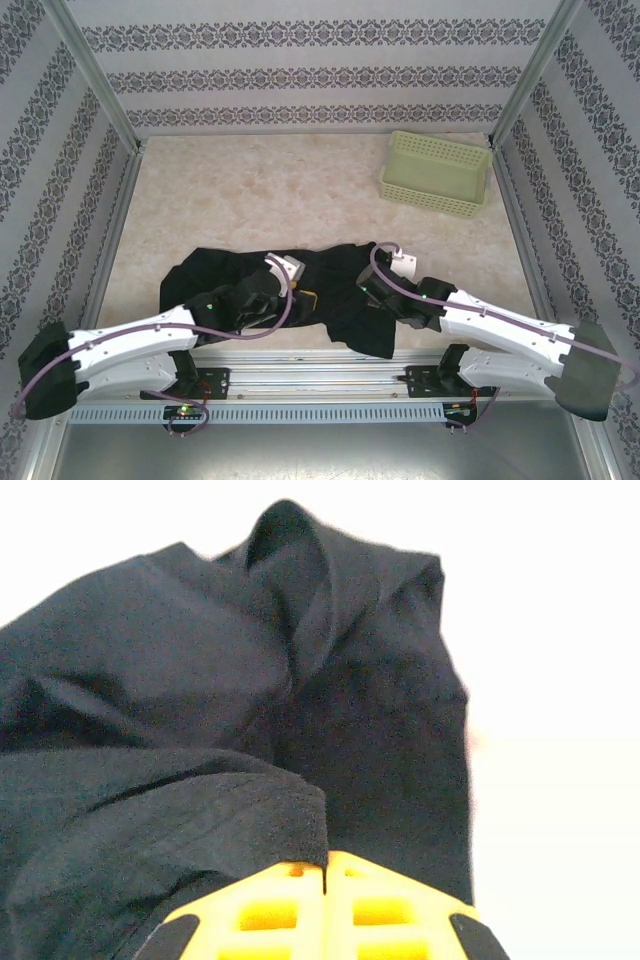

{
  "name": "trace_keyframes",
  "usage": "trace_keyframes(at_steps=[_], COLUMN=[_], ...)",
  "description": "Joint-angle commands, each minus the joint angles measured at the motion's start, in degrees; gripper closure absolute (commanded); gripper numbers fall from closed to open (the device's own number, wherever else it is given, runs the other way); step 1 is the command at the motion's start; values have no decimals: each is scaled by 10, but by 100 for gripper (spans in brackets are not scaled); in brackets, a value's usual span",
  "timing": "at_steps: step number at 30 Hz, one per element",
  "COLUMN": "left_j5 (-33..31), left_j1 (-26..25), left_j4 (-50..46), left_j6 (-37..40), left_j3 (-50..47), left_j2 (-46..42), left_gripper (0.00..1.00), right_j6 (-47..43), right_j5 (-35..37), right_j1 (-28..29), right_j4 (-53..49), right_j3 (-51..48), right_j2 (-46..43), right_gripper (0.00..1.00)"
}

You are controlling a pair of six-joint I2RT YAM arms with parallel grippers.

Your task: Fold the inside-out t-shirt

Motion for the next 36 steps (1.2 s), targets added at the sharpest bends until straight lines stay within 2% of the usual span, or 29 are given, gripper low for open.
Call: trace_keyframes(at_steps=[1,3,6,8,13,17,19,23,28,31,34,36], left_j5=[-131,-152,-178,-182,-151,-167,-156,-100,-77,-41,6,14], left_j1=[32,70,98,113,170,205,226,282,328,369,408,425], left_j4=[-199,-290,-367,-381,-348,-348,-333,-301,-254,-224,-182,-170], left_j6=[-67,-103,-135,-145,-130,-126,-120,-110,-101,-96,-88,-90], left_j3=[30,51,78,87,89,92,85,72,46,29,-1,-18], left_j2=[-22,5,73,113,181,207,207,207,149,104,28,-24], left_gripper=[36,37,33,26,28,38,45,68,89,100,100,100], right_j6=[-74,-97,-111,-116,-134,-147,-153,-182,-244,-275,-293,-299], right_j5=[70,65,63,69,81,93,102,110,100,89,94,96], right_j1=[-19,-25,-28,-33,-48,-68,-84,-138,-234,-275,-302,-316], right_j4=[-72,-55,-39,-43,-52,-77,-97,-129,-156,-160,-172,-176], right_j3=[38,43,47,51,51,51,51,55,77,96,112,117], right_j2=[-6,-3,1,1,-26,-47,-58,-96,-144,-162,-168,-172], right_gripper=[100,100,100,100,100,100,100,100,100,100,100,100])
